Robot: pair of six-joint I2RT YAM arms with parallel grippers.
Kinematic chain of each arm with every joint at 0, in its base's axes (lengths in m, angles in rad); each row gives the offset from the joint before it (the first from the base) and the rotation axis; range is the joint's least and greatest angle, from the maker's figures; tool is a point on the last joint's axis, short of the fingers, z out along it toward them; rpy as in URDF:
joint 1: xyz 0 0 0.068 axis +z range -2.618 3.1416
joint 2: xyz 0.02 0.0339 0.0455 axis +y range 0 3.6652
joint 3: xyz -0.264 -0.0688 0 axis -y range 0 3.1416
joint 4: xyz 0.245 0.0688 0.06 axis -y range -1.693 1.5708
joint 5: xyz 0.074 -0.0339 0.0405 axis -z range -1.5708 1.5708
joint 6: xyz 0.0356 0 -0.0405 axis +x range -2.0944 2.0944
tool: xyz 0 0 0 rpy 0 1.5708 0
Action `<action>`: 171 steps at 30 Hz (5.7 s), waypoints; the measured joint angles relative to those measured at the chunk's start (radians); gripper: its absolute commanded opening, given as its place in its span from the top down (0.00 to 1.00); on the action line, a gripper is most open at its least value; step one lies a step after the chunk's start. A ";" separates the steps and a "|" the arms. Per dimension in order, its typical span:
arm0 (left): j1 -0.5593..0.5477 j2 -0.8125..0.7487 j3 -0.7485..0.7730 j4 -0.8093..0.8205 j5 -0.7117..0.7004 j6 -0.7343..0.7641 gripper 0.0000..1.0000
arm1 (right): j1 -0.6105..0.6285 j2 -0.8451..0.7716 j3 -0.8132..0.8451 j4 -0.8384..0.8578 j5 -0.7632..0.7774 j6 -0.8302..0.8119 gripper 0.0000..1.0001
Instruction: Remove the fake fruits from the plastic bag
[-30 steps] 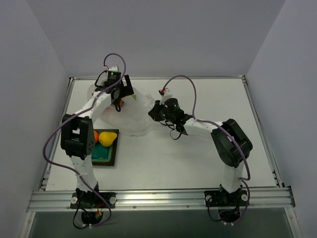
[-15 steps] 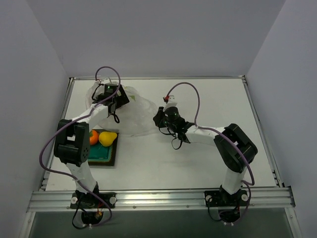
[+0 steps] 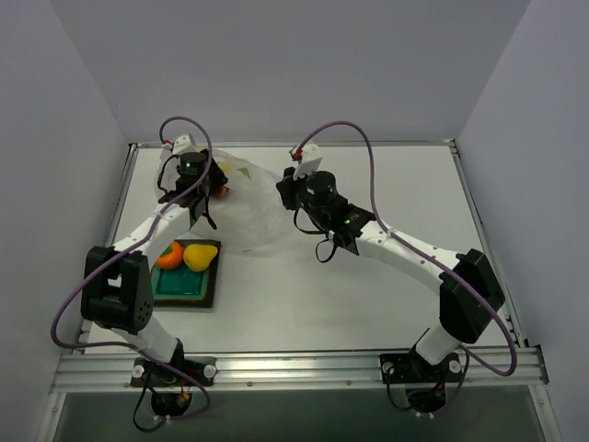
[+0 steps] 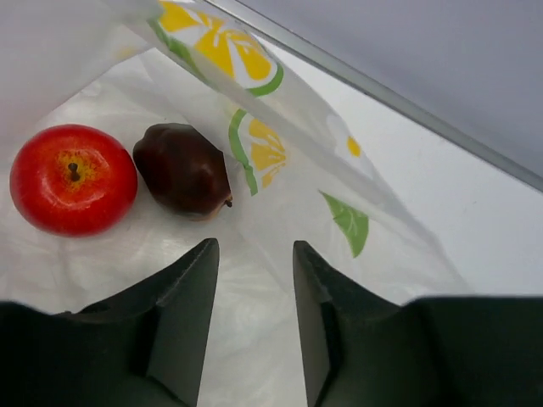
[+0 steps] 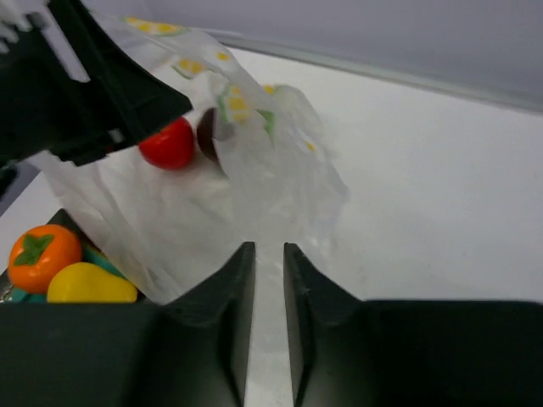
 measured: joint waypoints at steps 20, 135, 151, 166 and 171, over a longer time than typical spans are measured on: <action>0.040 -0.279 -0.091 -0.256 -0.206 0.040 0.10 | 0.035 0.655 0.599 -0.153 -0.294 -0.204 0.20; 0.041 0.414 0.402 -0.190 0.126 -0.035 0.66 | -0.074 0.655 0.352 0.218 -0.270 0.251 1.00; 0.044 -0.029 0.161 -0.369 0.247 -0.005 0.72 | -0.079 0.658 0.384 0.229 -0.217 0.280 1.00; 0.073 -1.123 -0.454 -0.724 -0.164 -0.145 0.73 | -0.086 0.658 0.364 0.238 -0.248 0.285 1.00; 0.081 -1.088 -0.563 -0.814 -0.270 -0.222 0.73 | -0.086 0.658 0.364 0.251 -0.287 0.289 1.00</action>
